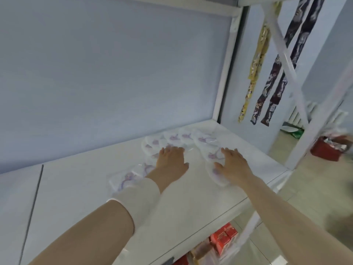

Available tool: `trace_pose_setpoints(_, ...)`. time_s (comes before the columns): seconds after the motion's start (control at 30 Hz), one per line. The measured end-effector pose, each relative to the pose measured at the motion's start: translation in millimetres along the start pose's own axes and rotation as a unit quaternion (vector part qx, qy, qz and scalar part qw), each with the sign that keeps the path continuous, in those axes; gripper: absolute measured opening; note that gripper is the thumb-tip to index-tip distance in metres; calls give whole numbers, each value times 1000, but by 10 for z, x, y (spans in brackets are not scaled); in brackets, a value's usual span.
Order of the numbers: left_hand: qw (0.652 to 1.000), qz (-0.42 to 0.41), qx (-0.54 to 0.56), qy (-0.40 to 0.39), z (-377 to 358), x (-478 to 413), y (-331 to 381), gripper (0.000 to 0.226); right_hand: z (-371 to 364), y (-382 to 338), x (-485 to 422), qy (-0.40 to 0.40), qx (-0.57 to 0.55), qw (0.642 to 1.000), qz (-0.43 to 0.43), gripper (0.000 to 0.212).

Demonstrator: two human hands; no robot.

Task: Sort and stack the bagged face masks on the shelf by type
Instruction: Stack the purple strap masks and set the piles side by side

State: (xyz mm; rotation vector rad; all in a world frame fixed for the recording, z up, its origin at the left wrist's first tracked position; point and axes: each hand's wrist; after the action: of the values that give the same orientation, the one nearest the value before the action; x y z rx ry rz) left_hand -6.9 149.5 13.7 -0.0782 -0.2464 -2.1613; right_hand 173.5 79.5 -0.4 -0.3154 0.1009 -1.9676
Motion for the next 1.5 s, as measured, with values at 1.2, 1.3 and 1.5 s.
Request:
trace_pose_setpoints(1.2,783,295,532,128,-549,-61,1261,31,317,1193,-1079,-232,-577,765,165,52)
trace_pose_setpoints(1.3,634,213,725,163,-587,63,1332,26,321,1113,-890,-263,-594,738,182,56)
trace_pose_setpoints(1.5,612,197,728,237,-586,288,1403,22,47,594,-420,-226,-447,817,285,69)
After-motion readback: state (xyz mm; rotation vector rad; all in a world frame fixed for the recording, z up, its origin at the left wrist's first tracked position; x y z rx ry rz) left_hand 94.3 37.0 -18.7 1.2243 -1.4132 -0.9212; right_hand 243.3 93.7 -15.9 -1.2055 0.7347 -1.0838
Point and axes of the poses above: each hand's wrist, its own x-axis away from the middle knuckle, its own z-axis out of the back of the hand, y = z × x, and after that the axes turned 11 degrees about -y, right-handed
